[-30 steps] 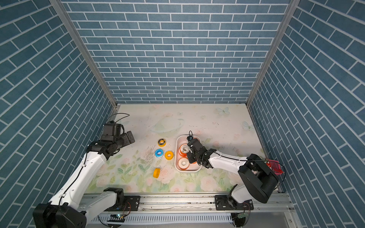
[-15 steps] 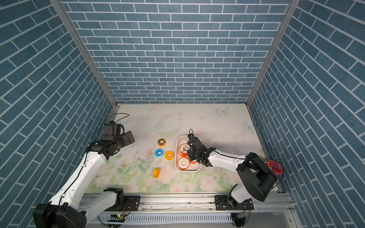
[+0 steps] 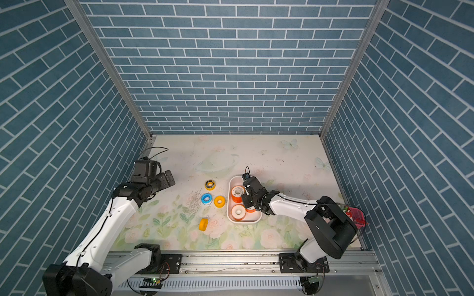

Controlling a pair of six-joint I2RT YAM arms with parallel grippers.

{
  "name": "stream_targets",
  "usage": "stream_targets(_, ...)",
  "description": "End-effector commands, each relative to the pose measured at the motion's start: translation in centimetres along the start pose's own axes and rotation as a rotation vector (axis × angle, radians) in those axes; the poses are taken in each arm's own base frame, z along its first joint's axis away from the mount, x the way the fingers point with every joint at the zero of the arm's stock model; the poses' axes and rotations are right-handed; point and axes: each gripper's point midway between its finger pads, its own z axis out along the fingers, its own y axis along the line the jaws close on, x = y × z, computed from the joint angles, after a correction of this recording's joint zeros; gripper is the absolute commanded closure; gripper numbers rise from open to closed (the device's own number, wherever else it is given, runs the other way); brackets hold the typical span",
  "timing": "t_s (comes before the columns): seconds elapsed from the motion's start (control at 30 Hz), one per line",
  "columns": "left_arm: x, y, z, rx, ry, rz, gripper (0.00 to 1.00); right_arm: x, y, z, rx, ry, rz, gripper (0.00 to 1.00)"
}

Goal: Put the sealing tape into the storage box
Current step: Adjust the sealing tape in the storage box.

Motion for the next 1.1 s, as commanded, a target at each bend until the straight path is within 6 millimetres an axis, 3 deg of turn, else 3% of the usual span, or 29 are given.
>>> stream_targets(0.0,0.3,0.4,0.3,-0.014,0.007,0.009,0.00,-1.1,0.5,-0.7,-0.026,-0.033,-0.022,0.93)
stream_targets(0.47,0.4,0.4,0.4,-0.015,0.012,0.011,0.00,-0.7,0.0,-2.1,-0.011,-0.038,-0.024,0.90)
stream_targets(0.83,0.5,0.1,0.4,0.004,0.012,0.012,0.00,-3.1,-1.3,-5.1,0.045,-0.187,-0.032,0.89)
stream_targets(0.97,0.6,-1.2,-0.2,0.062,0.011,0.033,0.00,-4.2,-2.4,-6.9,0.085,-0.277,-0.023,0.88)
stream_targets(1.07,1.1,-3.5,-0.7,0.150,0.036,0.041,0.00,-4.7,-3.9,-8.4,0.137,-0.352,0.001,0.84)
